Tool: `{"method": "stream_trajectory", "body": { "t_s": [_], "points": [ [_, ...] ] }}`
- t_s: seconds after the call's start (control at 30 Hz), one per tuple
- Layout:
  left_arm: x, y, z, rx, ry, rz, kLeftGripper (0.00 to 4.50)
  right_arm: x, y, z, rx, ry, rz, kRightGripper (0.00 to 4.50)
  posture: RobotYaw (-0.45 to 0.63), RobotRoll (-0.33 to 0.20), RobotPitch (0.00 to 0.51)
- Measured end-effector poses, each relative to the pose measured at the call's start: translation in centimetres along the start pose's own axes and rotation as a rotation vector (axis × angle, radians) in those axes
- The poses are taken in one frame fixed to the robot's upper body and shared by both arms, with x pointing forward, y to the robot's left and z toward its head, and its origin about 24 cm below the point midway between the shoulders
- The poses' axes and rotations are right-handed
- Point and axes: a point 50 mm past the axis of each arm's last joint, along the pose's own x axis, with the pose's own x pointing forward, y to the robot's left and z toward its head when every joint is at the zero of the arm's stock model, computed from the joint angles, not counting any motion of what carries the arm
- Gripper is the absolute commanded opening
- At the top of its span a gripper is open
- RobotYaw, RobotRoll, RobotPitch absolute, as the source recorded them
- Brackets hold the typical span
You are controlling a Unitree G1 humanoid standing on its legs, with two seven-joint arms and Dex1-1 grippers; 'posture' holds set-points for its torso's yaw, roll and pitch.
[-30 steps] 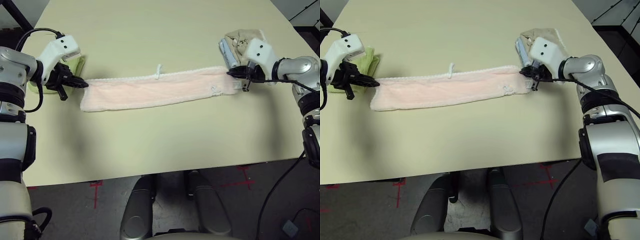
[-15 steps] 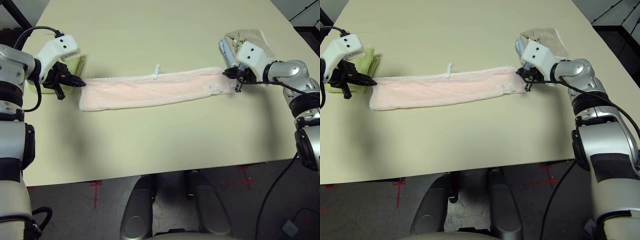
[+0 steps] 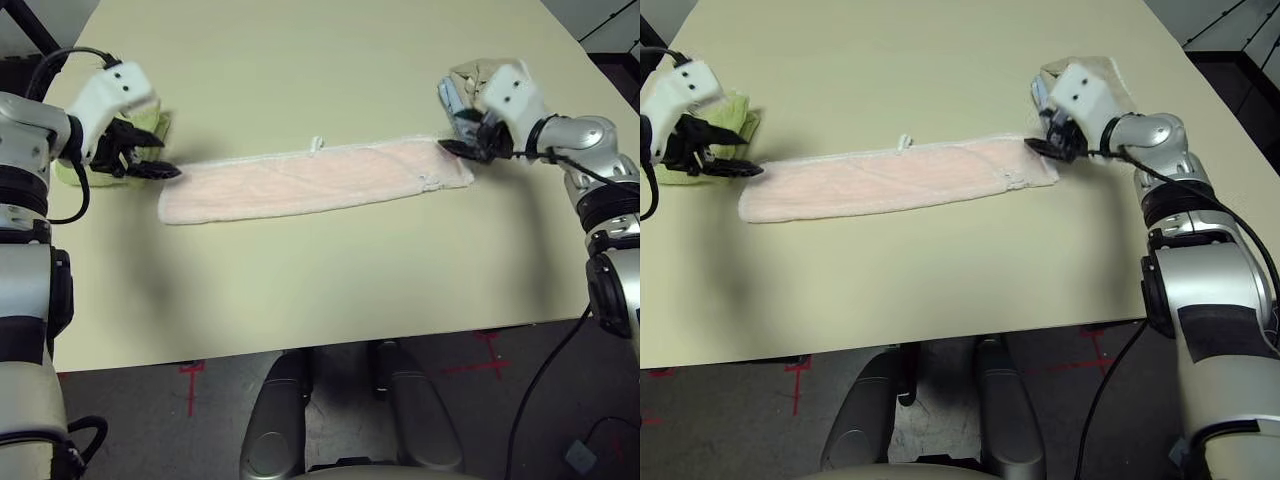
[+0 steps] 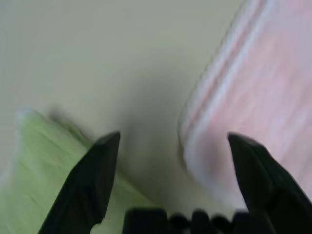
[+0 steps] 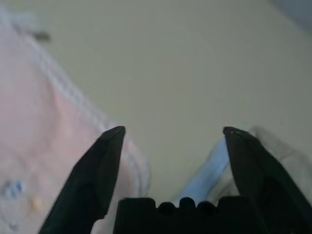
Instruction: Fold the towel and set it aside.
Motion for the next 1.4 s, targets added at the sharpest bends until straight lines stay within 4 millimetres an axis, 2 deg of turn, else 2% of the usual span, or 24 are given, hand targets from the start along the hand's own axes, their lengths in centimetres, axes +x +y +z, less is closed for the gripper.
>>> {"method": "stream_trajectory", "body": {
  "t_s": [0.1,0.13,0.2,0.33,0.5,0.67,0.8,1.03,1.2,1.3,1.4],
  "points": [
    [-0.6,0.1,2.4,-0.035,-0.231,0.008,4.5,-0.6,-0.3,1.1,0.148,-0.121,0.041,4.47,0.06,0.0,0.29],
    [-0.8,0.0,2.6,-0.04,-0.272,0.005,4.5,-0.7,-0.2,1.1,0.186,-0.137,0.063,4.47,0.06,0.0,0.29],
    [-0.6,-0.8,1.9,-0.061,-0.33,-0.018,4.5,-1.2,0.3,0.6,0.292,-0.147,0.1,4.47,0.06,0.0,0.289],
    [1.3,-3.2,-1.7,-0.188,-0.337,-0.108,4.5,-2.2,1.6,-1.5,0.487,-0.093,0.076,4.47,0.06,0.0,0.286],
    [1.8,-4.8,-1.3,-0.211,-0.431,-0.183,4.5,-2.2,2.2,-0.6,0.618,-0.151,-0.006,4.47,0.05,0.0,0.28],
    [2.6,-6.4,-3.3,-0.191,-0.415,-0.252,4.5,-2.7,2.8,-1.1,0.747,-0.123,-0.013,4.47,0.04,0.0,0.279],
    [2.8,-6.9,-3.3,-0.14,-0.402,-0.322,4.5,-3.2,2.9,-1.3,0.809,-0.062,0.021,4.47,0.03,0.0,0.282],
    [2.5,-7.6,-3.4,-0.059,-0.37,-0.462,4.5,-3.9,2.9,-1.0,1.038,0.061,0.047,4.47,0.03,0.0,0.294],
    [1.9,-7.4,-3.7,-0.02,-0.35,-0.481,4.5,-6.2,2.3,-1.2,1.186,0.079,0.007,4.47,0.03,0.0,0.307],
    [1.9,-7.6,-4.2,-0.025,-0.341,-0.485,4.5,-7.5,3.6,-2.8,1.273,0.087,-0.042,4.47,0.02,0.0,0.313],
    [1.9,-7.6,-4.2,-0.026,-0.34,-0.486,4.5,-7.5,5.3,-3.9,1.331,0.089,-0.076,4.47,0.02,0.0,0.318]
  ]
}}
